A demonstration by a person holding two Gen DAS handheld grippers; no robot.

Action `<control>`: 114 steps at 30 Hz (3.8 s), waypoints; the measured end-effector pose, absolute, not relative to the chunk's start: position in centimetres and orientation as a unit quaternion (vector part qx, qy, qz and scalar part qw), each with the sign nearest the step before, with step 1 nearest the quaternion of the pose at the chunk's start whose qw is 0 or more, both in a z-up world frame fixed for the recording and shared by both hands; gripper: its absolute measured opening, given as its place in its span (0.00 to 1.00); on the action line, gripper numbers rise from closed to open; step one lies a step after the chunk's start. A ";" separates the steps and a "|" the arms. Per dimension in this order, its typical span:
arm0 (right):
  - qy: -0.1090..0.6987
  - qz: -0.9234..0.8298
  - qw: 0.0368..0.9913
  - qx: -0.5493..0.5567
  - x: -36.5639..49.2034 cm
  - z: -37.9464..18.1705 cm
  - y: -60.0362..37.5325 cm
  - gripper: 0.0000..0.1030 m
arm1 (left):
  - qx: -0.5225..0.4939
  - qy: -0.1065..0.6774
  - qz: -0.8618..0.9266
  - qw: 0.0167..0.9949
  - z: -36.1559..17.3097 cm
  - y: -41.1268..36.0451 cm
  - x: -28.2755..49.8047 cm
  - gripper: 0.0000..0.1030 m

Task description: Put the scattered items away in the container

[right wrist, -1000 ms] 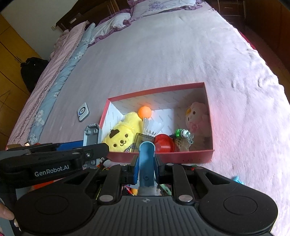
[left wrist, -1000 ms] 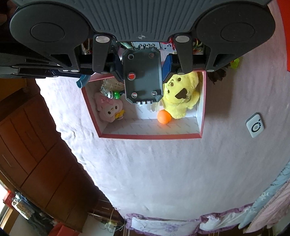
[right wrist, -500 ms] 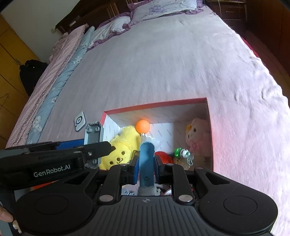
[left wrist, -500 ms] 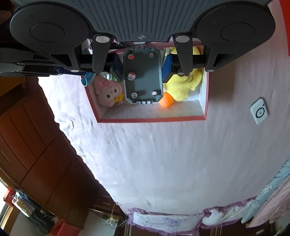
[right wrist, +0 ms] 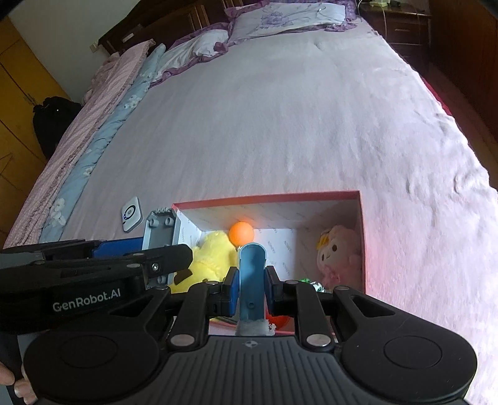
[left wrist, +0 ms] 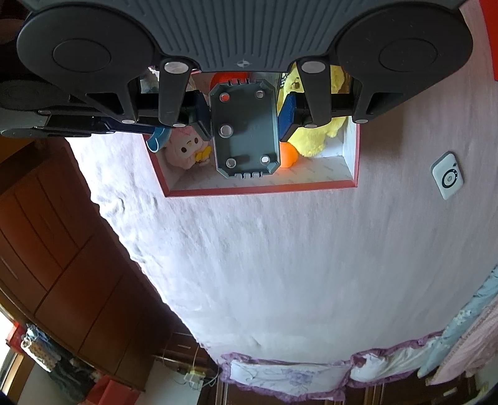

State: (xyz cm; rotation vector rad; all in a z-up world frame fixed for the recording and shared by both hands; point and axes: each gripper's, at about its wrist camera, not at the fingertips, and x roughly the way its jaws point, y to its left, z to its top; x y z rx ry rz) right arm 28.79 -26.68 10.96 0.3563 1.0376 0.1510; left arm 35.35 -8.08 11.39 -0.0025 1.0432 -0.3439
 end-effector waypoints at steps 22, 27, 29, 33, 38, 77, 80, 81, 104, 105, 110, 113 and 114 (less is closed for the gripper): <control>0.489 0.024 0.859 0.149 29.2 10.8 -27.0 0.51 | 0.004 0.503 -0.129 0.855 11.3 -6.7 35.9 0.65; 0.483 0.014 0.863 0.147 27.6 11.5 -27.1 0.56 | -0.003 0.500 -0.119 0.858 12.1 -5.8 34.5 0.75; 0.482 0.010 0.863 0.150 26.9 11.7 -27.2 0.58 | 0.001 0.499 -0.117 0.859 12.4 -5.6 33.9 0.77; 0.481 0.004 0.864 0.152 25.4 12.1 -27.2 0.62 | 0.013 0.498 -0.103 0.861 13.0 -5.2 32.5 0.82; 0.485 0.003 0.862 0.149 23.9 12.7 -26.8 0.65 | 0.017 0.500 -0.094 0.861 13.8 -4.9 31.3 0.82; 0.445 0.016 0.889 0.112 16.5 17.0 -24.3 0.79 | 0.036 0.463 -0.050 0.884 17.9 -3.5 23.8 1.00; 0.444 0.014 0.889 0.112 16.3 17.1 -24.4 0.79 | 0.038 0.463 -0.052 0.884 17.9 -3.6 23.5 1.00; 0.444 0.013 0.889 0.113 16.3 17.1 -24.5 0.79 | 0.039 0.464 -0.052 0.883 17.9 -3.6 23.4 1.00; 0.447 -0.002 0.886 0.122 16.1 16.5 -25.4 0.80 | 0.048 0.474 -0.062 0.877 17.3 -4.4 23.2 1.00; 0.447 -0.002 0.886 0.122 16.2 16.5 -25.4 0.80 | 0.048 0.474 -0.062 0.877 17.3 -4.4 23.2 1.00; 0.448 -0.002 0.886 0.121 16.2 16.5 -25.4 0.80 | 0.051 0.477 -0.059 0.876 17.1 -4.4 23.4 1.00; 0.449 -0.002 0.885 0.122 16.2 16.4 -25.4 0.80 | 0.051 0.477 -0.058 0.875 17.0 -4.4 23.4 1.00; 0.449 -0.002 0.885 0.122 16.2 16.4 -25.4 0.80 | 0.051 0.478 -0.058 0.875 17.0 -4.4 23.4 1.00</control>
